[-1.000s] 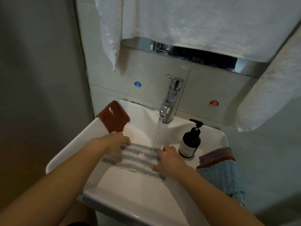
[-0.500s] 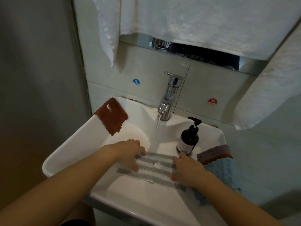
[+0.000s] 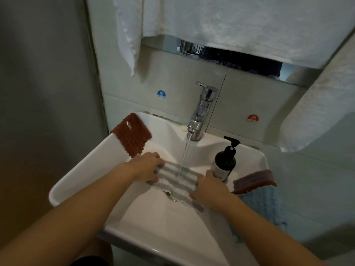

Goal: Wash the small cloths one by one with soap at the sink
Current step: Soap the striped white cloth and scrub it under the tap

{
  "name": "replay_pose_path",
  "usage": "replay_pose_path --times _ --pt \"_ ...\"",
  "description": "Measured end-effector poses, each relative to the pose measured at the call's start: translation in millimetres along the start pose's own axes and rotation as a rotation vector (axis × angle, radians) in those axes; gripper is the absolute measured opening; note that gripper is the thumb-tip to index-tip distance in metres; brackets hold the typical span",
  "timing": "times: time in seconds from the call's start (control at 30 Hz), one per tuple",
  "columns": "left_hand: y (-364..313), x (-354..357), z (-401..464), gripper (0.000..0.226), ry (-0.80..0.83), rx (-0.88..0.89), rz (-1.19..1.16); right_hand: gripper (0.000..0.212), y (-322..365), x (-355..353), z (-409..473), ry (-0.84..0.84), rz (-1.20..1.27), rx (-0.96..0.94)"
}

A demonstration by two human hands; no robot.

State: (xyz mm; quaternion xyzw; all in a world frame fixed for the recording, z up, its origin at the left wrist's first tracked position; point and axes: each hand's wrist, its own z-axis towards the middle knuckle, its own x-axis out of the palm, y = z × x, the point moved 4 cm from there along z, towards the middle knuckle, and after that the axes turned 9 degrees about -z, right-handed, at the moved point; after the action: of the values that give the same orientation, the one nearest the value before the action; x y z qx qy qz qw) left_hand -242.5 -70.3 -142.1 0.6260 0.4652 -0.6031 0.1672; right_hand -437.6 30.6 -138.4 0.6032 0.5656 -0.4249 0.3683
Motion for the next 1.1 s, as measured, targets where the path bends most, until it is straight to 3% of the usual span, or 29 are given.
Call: replay_pose_path --times 0.3,0.73,0.97,1.1 --pt "38 -16 -17 0.075 -0.004 -0.124 -0.068 0.08 32 3 13 -0.089 0.03 -0.115" --pt "15 -7 -25 0.08 0.135 -0.062 0.018 0.075 13 -3 -10 0.003 -0.08 -0.163" --pt "-13 4 -19 0.067 0.139 0.041 0.017 0.089 -21 0 -20 0.098 -0.213 -0.05" --pt "-23 10 -15 0.054 0.114 0.084 -0.008 0.081 -29 -1 -22 0.125 -0.243 -0.009"
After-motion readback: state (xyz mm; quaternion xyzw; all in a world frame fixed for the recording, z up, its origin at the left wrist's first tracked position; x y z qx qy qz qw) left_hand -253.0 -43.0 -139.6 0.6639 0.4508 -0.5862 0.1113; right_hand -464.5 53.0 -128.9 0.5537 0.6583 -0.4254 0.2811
